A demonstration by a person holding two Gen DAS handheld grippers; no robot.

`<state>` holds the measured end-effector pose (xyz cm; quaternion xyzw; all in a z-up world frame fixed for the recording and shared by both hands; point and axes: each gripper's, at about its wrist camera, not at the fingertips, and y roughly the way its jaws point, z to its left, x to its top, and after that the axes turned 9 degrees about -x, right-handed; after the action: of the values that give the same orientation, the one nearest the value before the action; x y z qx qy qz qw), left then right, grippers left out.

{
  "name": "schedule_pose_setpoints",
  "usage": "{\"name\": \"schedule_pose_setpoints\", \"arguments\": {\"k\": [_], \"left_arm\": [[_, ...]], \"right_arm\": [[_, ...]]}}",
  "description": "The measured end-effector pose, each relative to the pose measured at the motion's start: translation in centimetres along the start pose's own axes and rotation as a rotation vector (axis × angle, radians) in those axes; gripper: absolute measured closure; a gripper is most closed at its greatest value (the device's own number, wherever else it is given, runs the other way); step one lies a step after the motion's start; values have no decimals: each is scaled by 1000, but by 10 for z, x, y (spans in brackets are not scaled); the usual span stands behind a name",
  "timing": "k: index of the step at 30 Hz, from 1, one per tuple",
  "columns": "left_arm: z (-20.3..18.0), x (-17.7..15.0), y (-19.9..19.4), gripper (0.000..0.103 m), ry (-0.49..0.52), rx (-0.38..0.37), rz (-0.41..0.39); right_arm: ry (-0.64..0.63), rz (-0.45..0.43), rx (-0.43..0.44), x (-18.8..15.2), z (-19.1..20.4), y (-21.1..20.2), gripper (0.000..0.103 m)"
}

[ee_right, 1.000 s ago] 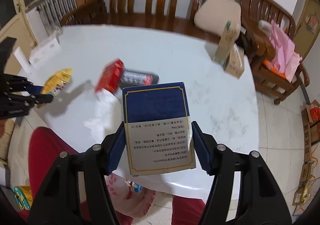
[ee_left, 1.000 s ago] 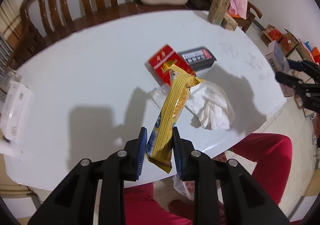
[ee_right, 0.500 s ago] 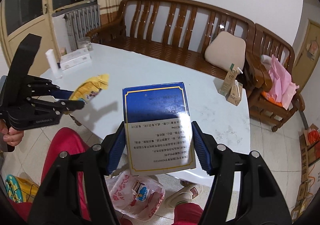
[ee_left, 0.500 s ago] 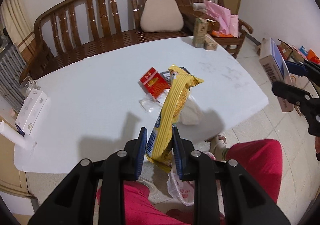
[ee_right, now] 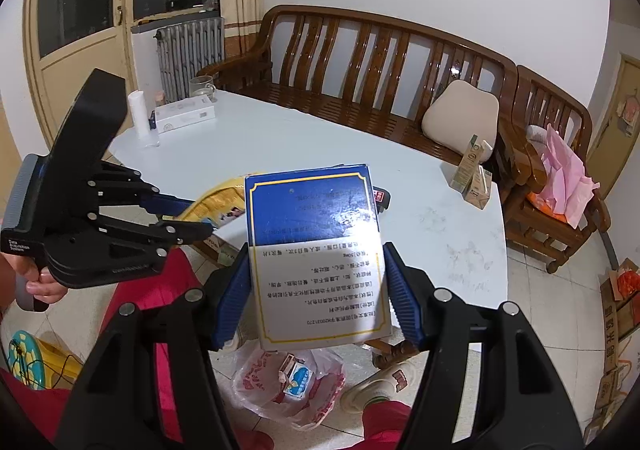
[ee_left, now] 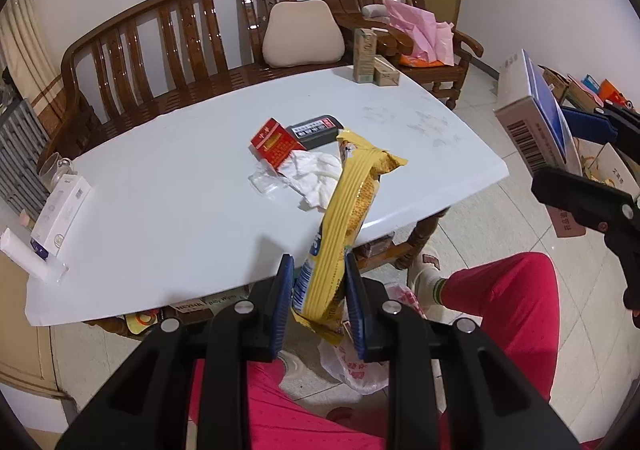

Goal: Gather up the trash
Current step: 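Lift the wrapper and the medicine box and carry them toward the bag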

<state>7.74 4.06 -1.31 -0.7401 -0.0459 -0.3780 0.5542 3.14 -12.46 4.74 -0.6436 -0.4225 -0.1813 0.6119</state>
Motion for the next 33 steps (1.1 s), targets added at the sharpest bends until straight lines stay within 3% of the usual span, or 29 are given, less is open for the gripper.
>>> {"name": "schedule_pose_setpoints", "arguments": {"k": [17,33], "left_arm": [[-11,-41,38,78,-31,-82,71],[-18,-74,112,78,-64,-128,207]], "right_arm": [[19,72,-11,-52,16,13,41],[47,207,-13,-117,23,73,41]]}}
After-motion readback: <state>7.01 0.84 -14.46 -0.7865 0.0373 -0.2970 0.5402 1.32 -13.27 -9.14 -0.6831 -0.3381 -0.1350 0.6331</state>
